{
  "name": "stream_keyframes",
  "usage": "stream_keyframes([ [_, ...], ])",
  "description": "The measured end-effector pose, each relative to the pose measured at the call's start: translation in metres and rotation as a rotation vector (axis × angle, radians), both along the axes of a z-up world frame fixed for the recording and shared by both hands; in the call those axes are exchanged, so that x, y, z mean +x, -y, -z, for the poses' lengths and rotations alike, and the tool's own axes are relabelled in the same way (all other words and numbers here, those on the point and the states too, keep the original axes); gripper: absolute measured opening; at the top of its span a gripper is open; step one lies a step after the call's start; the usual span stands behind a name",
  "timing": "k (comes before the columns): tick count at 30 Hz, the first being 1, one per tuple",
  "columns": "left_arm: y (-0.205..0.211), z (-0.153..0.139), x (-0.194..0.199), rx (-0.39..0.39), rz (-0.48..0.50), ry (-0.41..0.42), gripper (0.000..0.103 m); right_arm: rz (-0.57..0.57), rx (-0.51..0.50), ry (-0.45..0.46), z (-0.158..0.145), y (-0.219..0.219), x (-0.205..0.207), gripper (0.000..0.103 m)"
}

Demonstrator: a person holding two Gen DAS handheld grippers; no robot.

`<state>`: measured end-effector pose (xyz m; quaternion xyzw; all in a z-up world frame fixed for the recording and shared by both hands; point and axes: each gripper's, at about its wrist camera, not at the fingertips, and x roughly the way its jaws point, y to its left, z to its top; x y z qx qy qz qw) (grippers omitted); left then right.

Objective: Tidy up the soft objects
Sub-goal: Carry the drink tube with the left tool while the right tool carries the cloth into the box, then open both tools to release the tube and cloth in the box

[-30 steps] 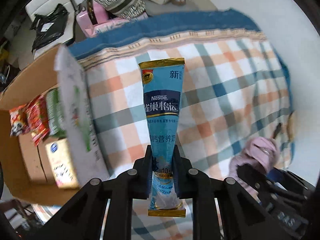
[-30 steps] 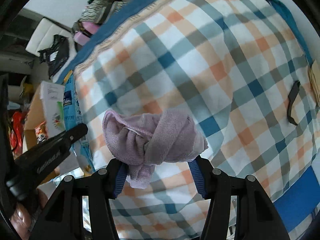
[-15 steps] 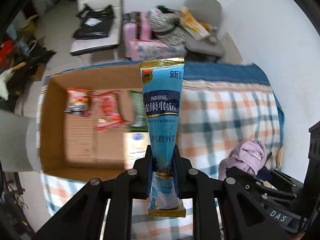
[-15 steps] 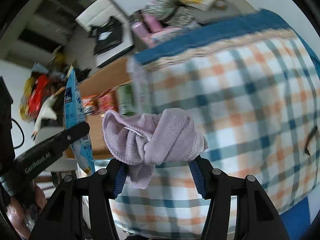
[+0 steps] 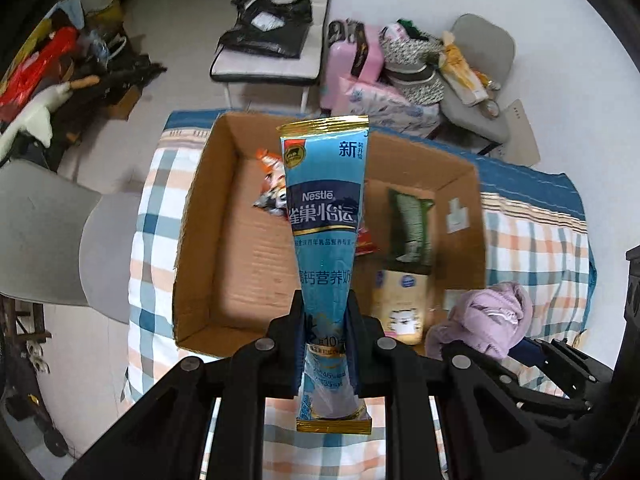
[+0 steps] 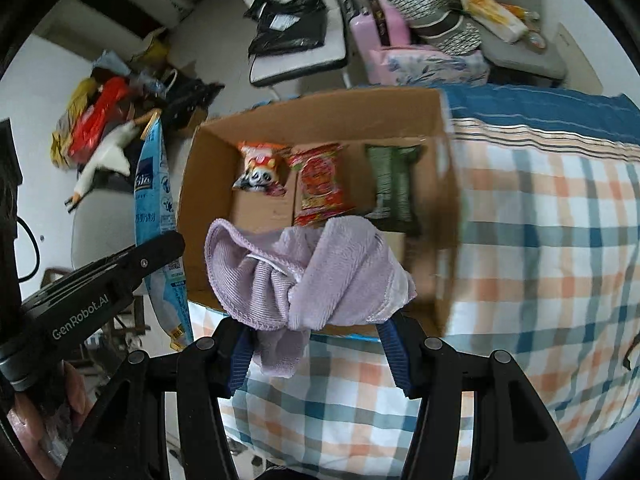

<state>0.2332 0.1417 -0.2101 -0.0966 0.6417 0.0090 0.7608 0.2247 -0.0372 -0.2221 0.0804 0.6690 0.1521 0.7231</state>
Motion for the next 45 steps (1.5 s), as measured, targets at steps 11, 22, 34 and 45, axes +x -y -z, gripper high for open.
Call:
stream_keyframes([
  [11,-0.029,0.087,0.026,-0.046,-0.003,-0.175,0.014,-0.024,-0.089,-0.111,0.079,-0.046,0.024,0.059],
  [22,-0.036,0.114,0.037,-0.047,0.015,-0.218,0.015,-0.018,-0.104,-0.157,0.109,-0.055,0.037,0.061],
  [34,-0.039,0.110,0.039,0.046,0.012,-0.224,0.030,-0.016,-0.071,-0.196,0.118,-0.060,0.041,0.071],
  [45,-0.039,0.086,0.031,0.080,0.011,-0.137,0.081,-0.036,-0.171,-0.133,0.102,-0.053,0.034,0.095],
])
